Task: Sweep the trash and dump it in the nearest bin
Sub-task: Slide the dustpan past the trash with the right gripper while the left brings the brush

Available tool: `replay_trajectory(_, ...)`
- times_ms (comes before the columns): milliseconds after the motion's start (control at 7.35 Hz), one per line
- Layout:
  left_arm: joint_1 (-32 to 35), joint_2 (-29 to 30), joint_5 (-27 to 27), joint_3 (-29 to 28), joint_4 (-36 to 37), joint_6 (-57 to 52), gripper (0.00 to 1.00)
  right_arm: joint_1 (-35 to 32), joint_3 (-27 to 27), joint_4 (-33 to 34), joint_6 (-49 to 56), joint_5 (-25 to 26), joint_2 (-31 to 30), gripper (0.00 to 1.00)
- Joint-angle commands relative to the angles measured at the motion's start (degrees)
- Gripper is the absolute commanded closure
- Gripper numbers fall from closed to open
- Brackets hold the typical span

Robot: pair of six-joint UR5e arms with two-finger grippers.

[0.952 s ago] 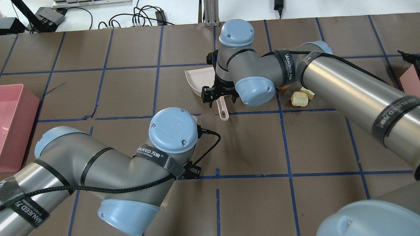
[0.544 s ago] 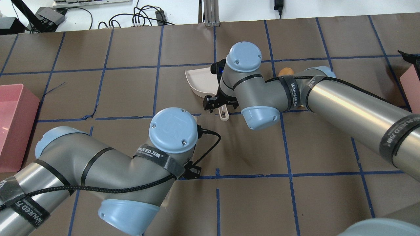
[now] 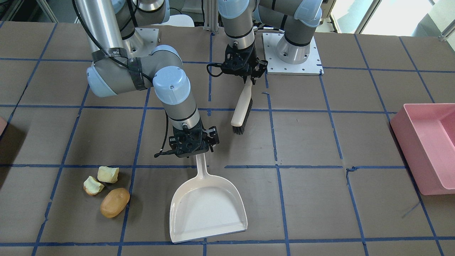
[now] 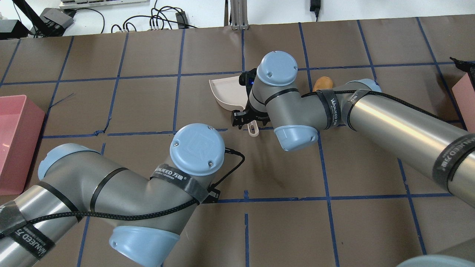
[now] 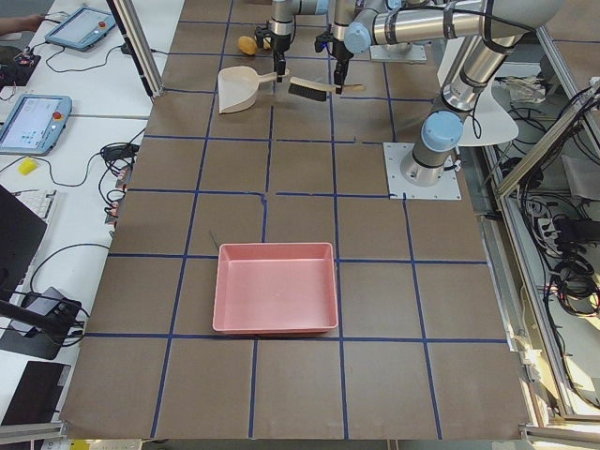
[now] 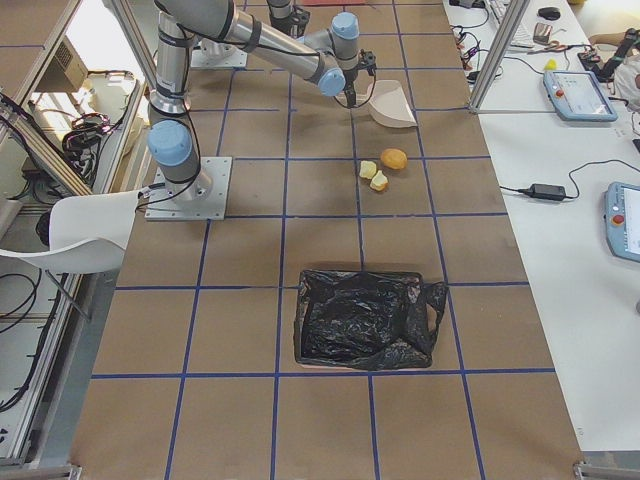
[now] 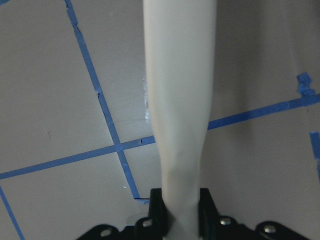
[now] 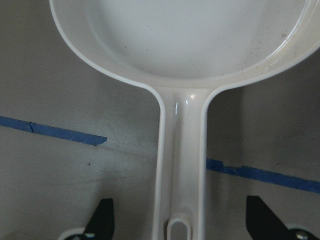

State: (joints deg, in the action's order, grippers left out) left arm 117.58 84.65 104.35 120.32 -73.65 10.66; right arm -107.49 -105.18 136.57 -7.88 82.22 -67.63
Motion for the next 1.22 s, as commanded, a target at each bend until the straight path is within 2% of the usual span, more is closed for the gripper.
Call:
replay_trajectory(0,0.01,-0.19,1.82,-0.08,-0.8,-1.95,0.97,0.0,0.15,0.01,0.06,-0.13,0.05,0.5)
replay_trajectory(136,0.01,-0.19,5.92,0.0,-0.8,-4.13,0.97,0.35,0.24,0.01,0.15,-0.13,0.05,0.63)
replay_trajectory(272,0.01,-0.45,6.57,0.01,-1.23,-5.98,0.97,0.35,0.24,0.01,0.06,-0.13,0.05,0.75)
replay_trajectory(544,0.01,-0.28,6.57,0.01,-1.32,-6.09,0.97,0.35,0.33,0.01,0.06,-0.13,-0.04,0.92)
replay_trajectory(680,0.01,-0.36,6.4,0.01,-1.24,-5.83,0.97,0.52,0.5,0.01,0.15,-0.13,-0.22,0.93)
replay_trajectory(816,0.01,-0.1,1.96,-0.26,-0.28,-2.69,0.97,1.31,0.76,-0.25,0.84,0.22,-1.87,0.95)
replay_trajectory(952,0.01,0.16,-6.79,-0.17,-0.44,1.26,0.97,3.23,2.68,-6.95,3.29,0.22,-4.32,0.97)
replay_trajectory(1088,0.01,0.16,-3.92,-0.08,-0.62,-1.49,0.97,6.9,6.09,-15.46,8.27,0.04,-6.26,0.99)
